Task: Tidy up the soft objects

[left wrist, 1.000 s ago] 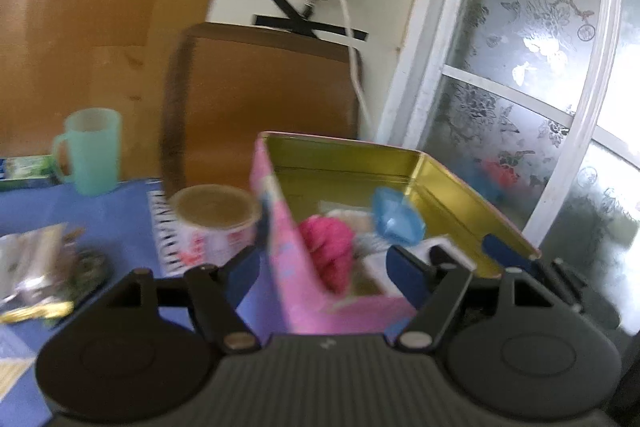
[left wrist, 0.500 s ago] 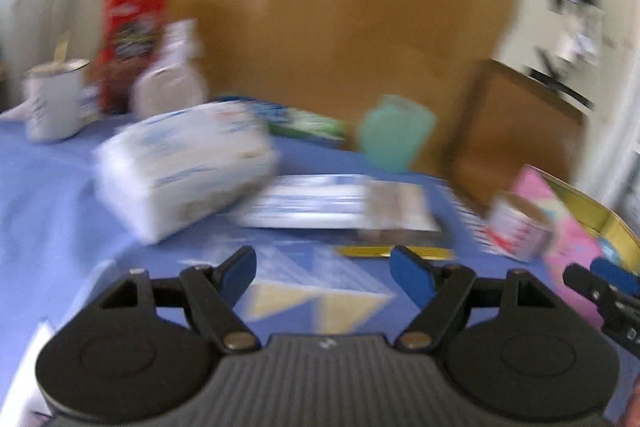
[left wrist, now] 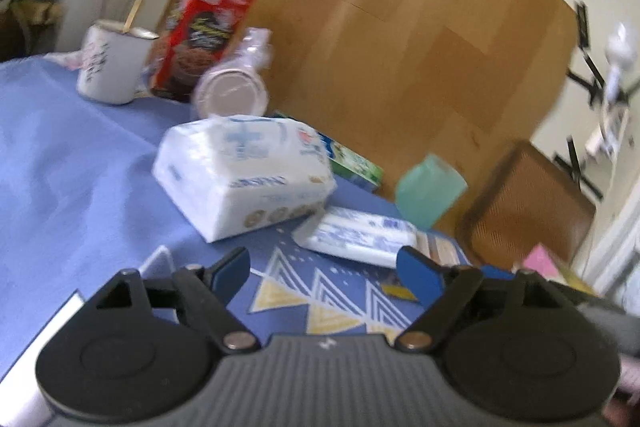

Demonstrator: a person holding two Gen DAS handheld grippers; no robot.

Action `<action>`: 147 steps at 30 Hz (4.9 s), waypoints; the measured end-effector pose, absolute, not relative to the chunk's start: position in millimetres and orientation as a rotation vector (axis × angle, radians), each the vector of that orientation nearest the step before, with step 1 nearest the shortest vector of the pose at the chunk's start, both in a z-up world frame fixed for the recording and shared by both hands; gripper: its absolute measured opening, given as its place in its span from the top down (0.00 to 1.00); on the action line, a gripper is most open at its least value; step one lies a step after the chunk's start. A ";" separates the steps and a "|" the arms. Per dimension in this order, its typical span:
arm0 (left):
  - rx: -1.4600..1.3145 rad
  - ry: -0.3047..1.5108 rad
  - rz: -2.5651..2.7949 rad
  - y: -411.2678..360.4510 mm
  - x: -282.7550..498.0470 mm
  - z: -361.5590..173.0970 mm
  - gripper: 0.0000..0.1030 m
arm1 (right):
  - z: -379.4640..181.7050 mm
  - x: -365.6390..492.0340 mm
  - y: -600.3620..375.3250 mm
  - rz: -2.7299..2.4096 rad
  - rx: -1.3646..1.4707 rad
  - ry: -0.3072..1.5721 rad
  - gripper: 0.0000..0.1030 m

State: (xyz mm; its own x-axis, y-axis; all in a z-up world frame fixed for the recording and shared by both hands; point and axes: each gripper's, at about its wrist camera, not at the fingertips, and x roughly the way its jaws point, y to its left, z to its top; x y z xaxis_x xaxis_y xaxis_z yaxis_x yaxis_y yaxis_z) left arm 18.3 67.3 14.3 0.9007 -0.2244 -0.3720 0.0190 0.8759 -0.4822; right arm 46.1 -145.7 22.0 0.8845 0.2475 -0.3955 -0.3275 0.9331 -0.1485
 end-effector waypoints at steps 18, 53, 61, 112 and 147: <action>-0.550 0.405 -0.105 78.0 16.7 12.4 0.12 | 7.3 42.0 -113.7 0.224 -0.612 0.310 0.95; -0.499 0.436 -0.091 70.1 16.9 12.3 0.07 | 3.6 -23.6 -200.2 0.192 0.011 0.556 0.19; -0.495 0.423 -0.113 69.1 15.5 12.5 0.06 | 7.6 5.4 -194.7 0.108 0.179 0.617 0.04; -0.528 0.428 -0.132 72.7 16.2 12.0 0.03 | -11.9 -77.7 -124.2 0.207 -0.628 0.296 0.17; -0.536 0.434 -0.131 73.6 16.8 11.0 0.02 | -14.9 -77.6 -151.3 0.170 -0.396 0.412 0.19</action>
State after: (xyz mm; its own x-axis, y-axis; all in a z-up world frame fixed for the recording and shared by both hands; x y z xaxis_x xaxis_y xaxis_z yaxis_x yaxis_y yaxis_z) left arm 16.8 73.6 11.0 0.9015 -0.2321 -0.3653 0.0091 0.8541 -0.5201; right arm -77.6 -151.3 -14.9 0.9036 0.0806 -0.4208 -0.2391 0.9099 -0.3391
